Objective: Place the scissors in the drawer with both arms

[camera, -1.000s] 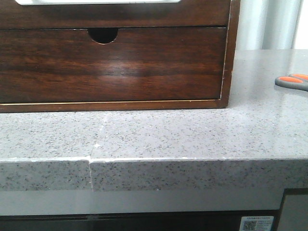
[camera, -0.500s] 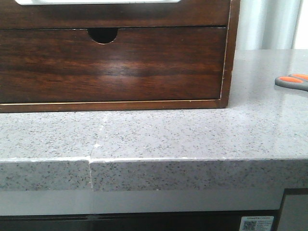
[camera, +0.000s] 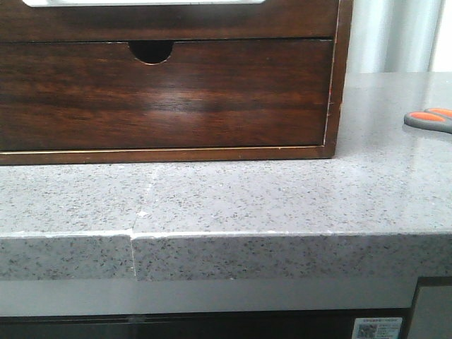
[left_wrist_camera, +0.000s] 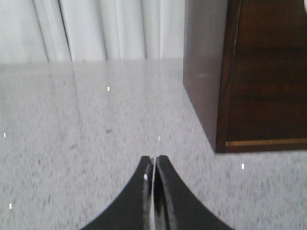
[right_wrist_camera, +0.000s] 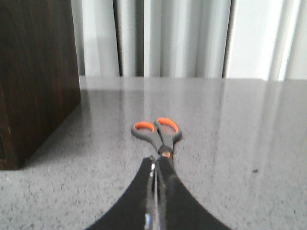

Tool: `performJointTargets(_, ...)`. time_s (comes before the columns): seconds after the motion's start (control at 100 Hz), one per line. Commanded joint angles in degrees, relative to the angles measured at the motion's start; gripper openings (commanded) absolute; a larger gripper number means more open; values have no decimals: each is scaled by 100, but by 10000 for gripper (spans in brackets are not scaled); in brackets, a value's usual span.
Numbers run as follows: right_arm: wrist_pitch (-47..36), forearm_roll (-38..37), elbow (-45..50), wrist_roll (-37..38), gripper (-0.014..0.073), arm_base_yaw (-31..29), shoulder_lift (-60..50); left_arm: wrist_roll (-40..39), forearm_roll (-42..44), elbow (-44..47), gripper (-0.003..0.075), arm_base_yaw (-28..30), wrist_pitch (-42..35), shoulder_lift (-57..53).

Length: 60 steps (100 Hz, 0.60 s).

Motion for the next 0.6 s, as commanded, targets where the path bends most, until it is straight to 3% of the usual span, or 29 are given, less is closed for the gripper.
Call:
performJointTargets(0.0,-611,61,142,-14,-61,5,-125,-12,-9,96,-22,13,-965,-168)
performJointTargets(0.12,-343,61,-159,-14,-61,5,-115,-28,-261,-88,-22,13,-1133,-168)
performJointTargets(0.29,658,61,-852,-14,-61,11,80,-28,-289,-638,-22,13,-852,-98)
performJointTargets(0.44,1343,172,-1376,-14,-61,20,702,-28,-205,-1205,-22,13,-224,243)
performJointTargets(0.59,1491,255,-1729,-14,-61,20,1408,-28,-205,-1463,-22,13,-297,649)
